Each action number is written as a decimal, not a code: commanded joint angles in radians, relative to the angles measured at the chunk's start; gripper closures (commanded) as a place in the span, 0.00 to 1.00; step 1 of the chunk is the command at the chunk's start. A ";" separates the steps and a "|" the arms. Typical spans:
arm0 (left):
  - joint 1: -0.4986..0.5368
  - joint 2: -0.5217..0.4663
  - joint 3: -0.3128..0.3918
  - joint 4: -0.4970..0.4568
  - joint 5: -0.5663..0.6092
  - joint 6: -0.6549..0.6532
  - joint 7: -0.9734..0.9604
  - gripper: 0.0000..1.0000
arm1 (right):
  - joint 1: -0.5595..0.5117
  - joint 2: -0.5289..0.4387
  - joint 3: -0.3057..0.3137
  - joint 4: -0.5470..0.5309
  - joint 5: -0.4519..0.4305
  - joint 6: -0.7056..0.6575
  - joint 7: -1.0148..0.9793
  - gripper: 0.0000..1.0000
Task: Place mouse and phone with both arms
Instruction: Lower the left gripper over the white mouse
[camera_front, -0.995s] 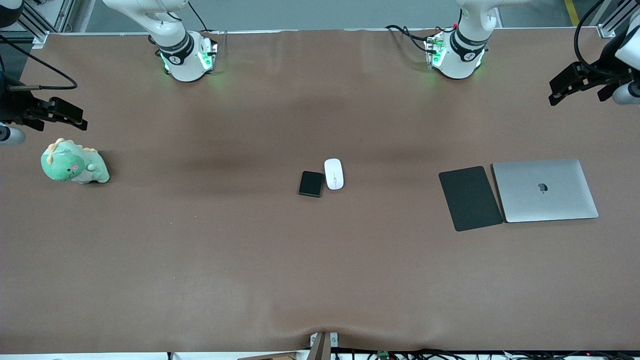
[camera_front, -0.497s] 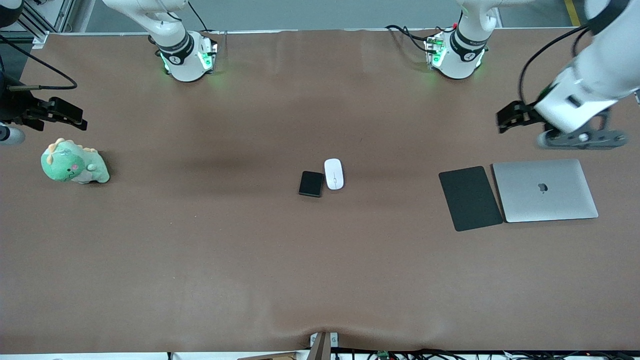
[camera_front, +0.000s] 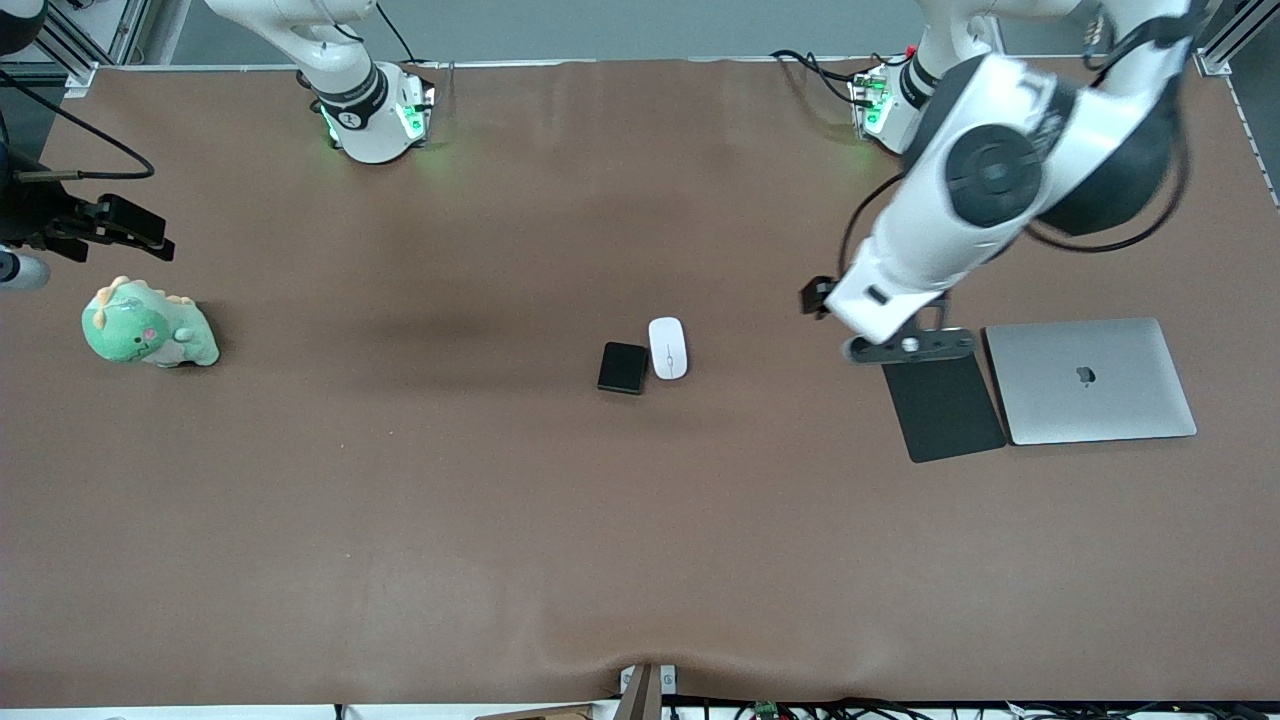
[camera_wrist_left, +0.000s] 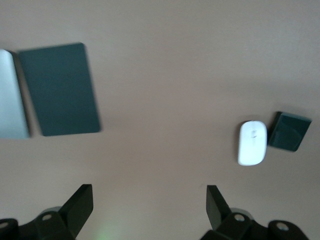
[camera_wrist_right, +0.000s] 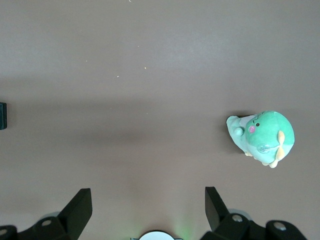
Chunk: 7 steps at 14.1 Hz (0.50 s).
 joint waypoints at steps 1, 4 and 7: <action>-0.093 0.100 0.003 0.005 0.016 0.105 -0.103 0.00 | -0.014 0.002 0.010 0.008 0.001 -0.006 0.011 0.00; -0.154 0.190 0.003 0.004 0.033 0.212 -0.145 0.00 | -0.014 0.005 0.010 0.008 0.001 -0.006 0.011 0.00; -0.228 0.273 0.003 -0.001 0.061 0.294 -0.229 0.00 | -0.011 0.005 0.010 0.005 0.001 -0.007 0.011 0.00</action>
